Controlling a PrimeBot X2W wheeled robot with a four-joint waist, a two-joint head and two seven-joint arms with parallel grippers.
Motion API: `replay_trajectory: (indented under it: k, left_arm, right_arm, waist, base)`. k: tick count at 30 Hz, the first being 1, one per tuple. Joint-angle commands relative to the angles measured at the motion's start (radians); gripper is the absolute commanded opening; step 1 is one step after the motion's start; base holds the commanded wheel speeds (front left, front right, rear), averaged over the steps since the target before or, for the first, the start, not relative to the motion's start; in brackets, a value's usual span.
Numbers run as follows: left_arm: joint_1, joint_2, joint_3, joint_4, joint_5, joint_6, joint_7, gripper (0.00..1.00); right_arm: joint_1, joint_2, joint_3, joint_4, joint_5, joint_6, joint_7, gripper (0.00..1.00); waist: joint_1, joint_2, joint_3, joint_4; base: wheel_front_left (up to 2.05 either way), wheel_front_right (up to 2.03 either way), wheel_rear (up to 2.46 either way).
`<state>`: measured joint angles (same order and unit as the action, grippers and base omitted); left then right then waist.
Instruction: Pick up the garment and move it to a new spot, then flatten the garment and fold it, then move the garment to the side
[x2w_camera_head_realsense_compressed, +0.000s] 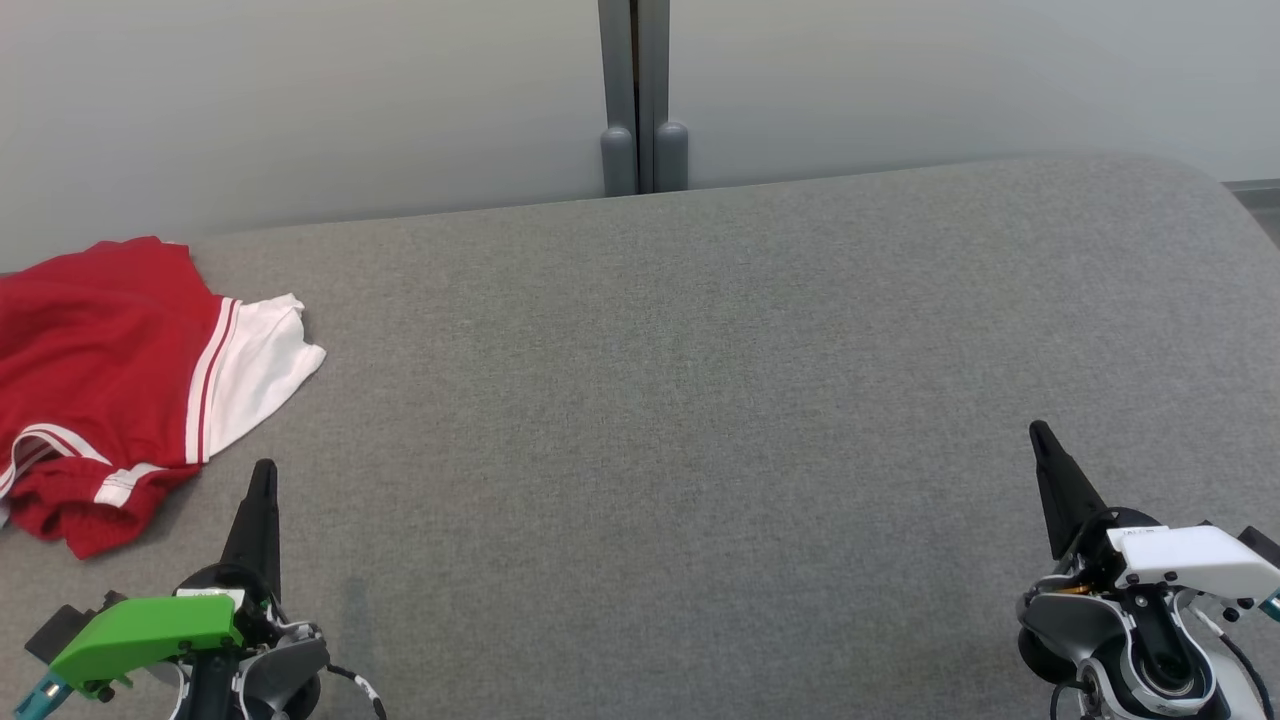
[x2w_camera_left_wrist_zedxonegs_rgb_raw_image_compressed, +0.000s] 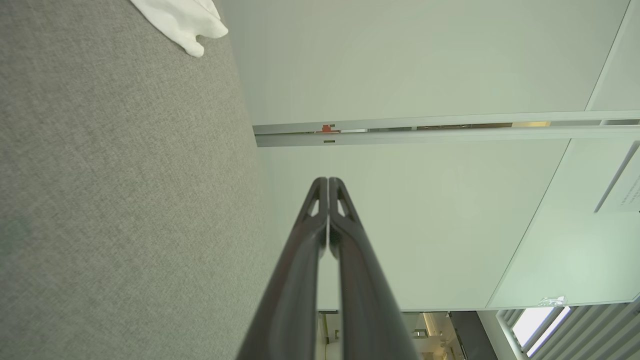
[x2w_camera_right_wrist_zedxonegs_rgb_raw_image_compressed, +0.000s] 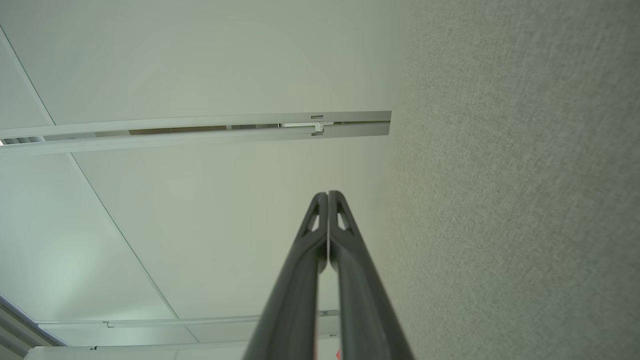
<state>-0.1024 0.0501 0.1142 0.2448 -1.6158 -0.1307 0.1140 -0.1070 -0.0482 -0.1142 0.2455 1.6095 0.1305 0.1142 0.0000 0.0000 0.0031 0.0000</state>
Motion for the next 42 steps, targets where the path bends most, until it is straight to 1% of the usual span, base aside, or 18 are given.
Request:
replay_trajectory:
  k: [1, 22, 23, 28, 33, 37, 42]
  left_arm:
    - [-0.014, 0.001, 0.001, 0.001, 0.006, -0.002, 0.002, 0.0]
    - [-0.014, 0.001, 0.001, 0.001, 0.006, -0.002, 0.002, 0.0]
    - [-0.014, 0.001, 0.001, 0.001, 0.006, -0.002, 0.002, 1.0]
    - [0.014, -0.002, -0.013, 0.008, 0.006, 0.0, -0.017, 1.0]
    - [0.025, -0.002, -0.029, 0.002, 0.033, 0.001, -0.043, 1.0]
    - [0.033, -0.002, -0.035, -0.002, 0.082, 0.004, -0.061, 1.0]
    - [0.043, -0.001, -0.045, -0.015, 0.192, 0.014, -0.085, 1.0]
  right_arm:
    - [-0.006, -0.004, 0.001, 0.001, 0.007, 0.0, 0.003, 0.0]
    - [-0.006, -0.004, 0.001, 0.001, 0.007, 0.0, 0.003, 0.0]
    - [-0.006, -0.004, 0.001, 0.001, 0.007, 0.0, 0.003, 1.0]
    - [0.014, 0.003, 0.008, 0.009, -0.015, 0.0, -0.015, 1.0]
    - [0.021, -0.002, 0.021, 0.005, -0.076, 0.0, -0.042, 1.0]
    - [0.025, -0.005, 0.024, -0.008, -0.162, 0.0, -0.06, 1.0]
    - [0.033, -0.005, 0.03, -0.037, -0.314, 0.0, -0.084, 1.0]
  waist:
    - [0.0, 0.0, 0.0, 0.0]
    - [0.0, 0.0, 0.0, 0.0]
    - [0.0, 0.0, 0.0, 0.0]
    - [0.0, 0.0, 0.0, 0.0]
    - [0.0, 0.0, 0.0, 0.0]
    - [0.0, 0.0, 0.0, -0.001]
    - [0.0, 0.0, 0.001, -0.001]
  base:
    - [0.0, 0.0, 0.0]
    - [0.0, 0.0, 0.0]
    - [0.0, 0.0, 0.0]
    - [0.0, 0.0, 0.0]
    - [0.0, 0.0, 0.0]
    - [0.0, 0.0, 0.0]
    - [0.0, 0.0, 0.0]
